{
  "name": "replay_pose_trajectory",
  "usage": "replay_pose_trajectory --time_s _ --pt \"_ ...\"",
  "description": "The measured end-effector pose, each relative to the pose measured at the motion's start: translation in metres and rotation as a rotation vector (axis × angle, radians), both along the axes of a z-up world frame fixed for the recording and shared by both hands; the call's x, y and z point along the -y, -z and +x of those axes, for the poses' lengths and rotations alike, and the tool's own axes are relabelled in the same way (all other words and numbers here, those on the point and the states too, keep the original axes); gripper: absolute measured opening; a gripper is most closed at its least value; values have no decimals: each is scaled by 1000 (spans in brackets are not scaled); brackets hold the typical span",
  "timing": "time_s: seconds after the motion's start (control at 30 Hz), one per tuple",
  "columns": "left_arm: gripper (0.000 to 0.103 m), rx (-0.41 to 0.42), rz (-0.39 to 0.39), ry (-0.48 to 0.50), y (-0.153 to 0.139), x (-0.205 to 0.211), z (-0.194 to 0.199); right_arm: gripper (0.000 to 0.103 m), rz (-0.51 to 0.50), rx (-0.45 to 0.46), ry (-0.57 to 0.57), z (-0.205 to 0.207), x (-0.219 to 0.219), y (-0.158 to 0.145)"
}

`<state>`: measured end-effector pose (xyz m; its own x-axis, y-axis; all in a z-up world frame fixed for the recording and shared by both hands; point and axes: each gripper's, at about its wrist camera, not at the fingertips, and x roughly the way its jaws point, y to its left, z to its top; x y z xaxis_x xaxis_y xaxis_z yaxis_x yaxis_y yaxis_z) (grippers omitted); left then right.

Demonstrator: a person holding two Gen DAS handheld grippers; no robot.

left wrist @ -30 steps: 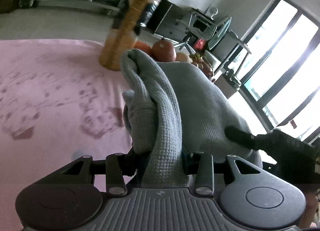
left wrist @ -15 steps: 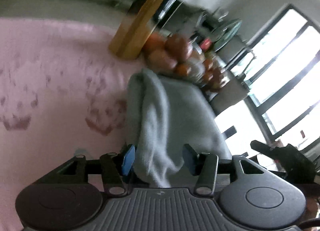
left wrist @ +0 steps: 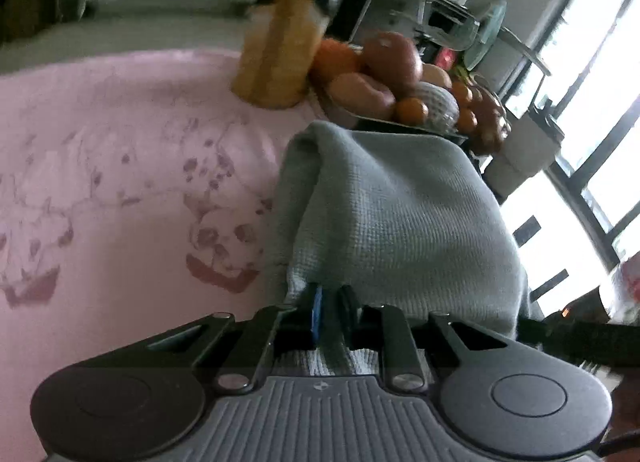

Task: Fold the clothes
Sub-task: 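Lift the bundle with both grippers and carry it toward the fruit tray, then lower the bundle onto the blanket beside the fruit tray and open both grippers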

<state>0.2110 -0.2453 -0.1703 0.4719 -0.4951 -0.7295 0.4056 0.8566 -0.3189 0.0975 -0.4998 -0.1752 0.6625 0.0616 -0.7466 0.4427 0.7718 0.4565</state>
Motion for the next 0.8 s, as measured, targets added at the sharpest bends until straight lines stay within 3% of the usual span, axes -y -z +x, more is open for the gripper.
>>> replay_pose_trajectory --time_s 0.13,0.23,0.3,0.37,0.43,0.47,0.53,0.6,0.67,0.73,0.8 --pt "14 22 13 14 -16 -3 -12 5 -50 38 -8 -10 -8 -18" --pt "14 94 -11 114 -32 -5 -39 6 -9 111 -16 -28 -6 -32" --pt "15 141 19 197 -34 2 -53 6 49 127 -37 -32 -4 -34" --pt "19 160 119 239 -21 15 -58 6 70 76 -59 -27 -7 -29" --pt "17 140 213 223 -2 22 -51 3 7 -50 -75 -16 -14 -15" --pt "17 121 204 206 1 21 -47 2 -33 -103 -86 -10 -18 -7" --pt "17 76 161 167 0 14 -42 1 -85 -128 -102 -8 -25 -6" --pt "17 58 165 136 -6 9 -43 1 -121 -132 -108 -9 -31 -9" --pt "17 44 168 101 -17 4 -51 7 -136 -100 -95 -15 -35 -19" --pt "46 49 178 72 -32 -1 -64 29 -144 -29 -74 -27 -42 -37" --pt "49 81 215 48 -49 -2 -81 37 -136 57 -54 -42 -49 -59"
